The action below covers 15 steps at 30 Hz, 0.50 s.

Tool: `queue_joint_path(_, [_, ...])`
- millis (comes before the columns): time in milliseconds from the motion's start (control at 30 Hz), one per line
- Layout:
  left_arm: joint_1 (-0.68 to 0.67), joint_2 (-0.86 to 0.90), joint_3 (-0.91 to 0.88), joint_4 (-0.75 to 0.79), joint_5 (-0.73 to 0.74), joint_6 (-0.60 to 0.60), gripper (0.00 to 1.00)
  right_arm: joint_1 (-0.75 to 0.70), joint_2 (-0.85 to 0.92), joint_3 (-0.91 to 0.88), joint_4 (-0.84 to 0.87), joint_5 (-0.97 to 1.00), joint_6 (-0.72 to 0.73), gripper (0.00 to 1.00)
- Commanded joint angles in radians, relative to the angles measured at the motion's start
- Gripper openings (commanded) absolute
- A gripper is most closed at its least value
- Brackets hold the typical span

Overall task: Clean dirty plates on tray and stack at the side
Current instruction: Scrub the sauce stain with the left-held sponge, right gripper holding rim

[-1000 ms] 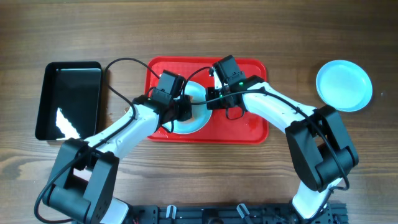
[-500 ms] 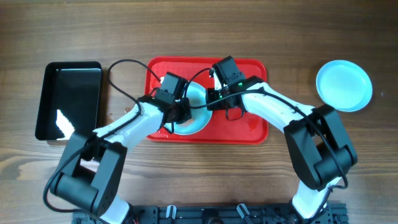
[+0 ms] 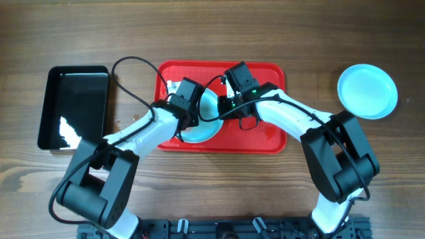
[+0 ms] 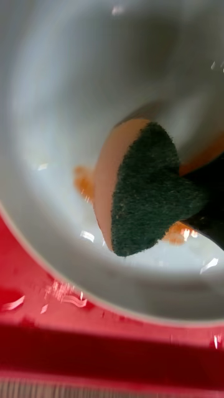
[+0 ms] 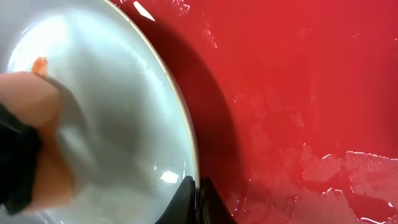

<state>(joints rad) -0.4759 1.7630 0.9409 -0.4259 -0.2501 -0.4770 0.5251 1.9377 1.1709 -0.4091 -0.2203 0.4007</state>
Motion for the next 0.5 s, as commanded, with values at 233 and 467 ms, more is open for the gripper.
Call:
queue_joint_path(233, [0.036,0.055,-0.029,-0.031,-0.286,0.002,0.04,-0.007,0.011,-0.002,-0.003,0.040,0.003,0.05])
queue_joint_path(467, [0.054,-0.006,0.031,-0.075,-0.193,0.002,0.04,-0.007,0.043,-0.002,0.003,0.040,0.019,0.04])
